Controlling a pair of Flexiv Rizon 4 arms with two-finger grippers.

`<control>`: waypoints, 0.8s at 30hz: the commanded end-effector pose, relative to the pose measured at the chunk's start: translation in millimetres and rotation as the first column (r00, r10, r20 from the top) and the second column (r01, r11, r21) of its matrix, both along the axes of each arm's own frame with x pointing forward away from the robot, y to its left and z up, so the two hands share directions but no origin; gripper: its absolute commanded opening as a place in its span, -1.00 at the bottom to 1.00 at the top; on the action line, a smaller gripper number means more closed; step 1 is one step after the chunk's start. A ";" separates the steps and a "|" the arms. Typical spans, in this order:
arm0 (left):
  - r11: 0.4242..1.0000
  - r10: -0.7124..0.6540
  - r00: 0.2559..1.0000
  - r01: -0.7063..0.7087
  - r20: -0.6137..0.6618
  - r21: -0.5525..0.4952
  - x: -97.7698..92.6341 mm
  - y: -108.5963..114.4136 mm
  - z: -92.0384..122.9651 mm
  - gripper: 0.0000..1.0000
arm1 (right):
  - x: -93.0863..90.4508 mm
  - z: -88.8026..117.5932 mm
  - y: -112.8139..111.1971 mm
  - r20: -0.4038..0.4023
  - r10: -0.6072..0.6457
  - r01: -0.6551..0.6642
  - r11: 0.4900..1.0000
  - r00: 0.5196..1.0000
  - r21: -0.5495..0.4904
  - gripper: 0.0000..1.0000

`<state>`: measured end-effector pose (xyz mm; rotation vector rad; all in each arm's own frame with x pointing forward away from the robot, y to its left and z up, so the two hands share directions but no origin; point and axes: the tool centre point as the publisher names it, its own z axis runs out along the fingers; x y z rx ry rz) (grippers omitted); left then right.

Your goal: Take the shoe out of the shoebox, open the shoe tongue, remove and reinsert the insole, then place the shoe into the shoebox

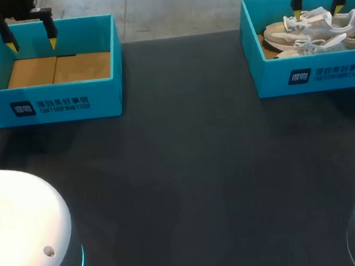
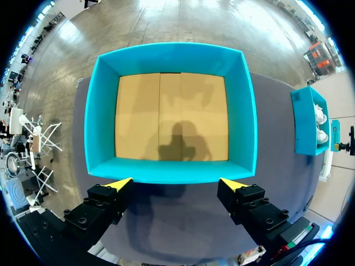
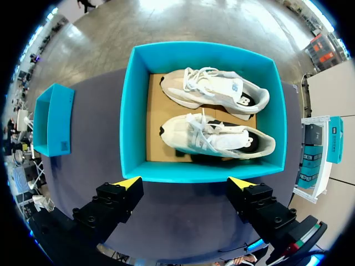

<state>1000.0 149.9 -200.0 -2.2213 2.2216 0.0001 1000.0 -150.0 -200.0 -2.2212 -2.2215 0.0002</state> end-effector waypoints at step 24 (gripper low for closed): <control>1.000 0.000 1.000 0.000 0.000 0.000 0.0 0.0 0.0 1.00 | 0.6 -1.3 -5.2 0.005 -0.006 0.006 1.000 1.000 -0.002 1.00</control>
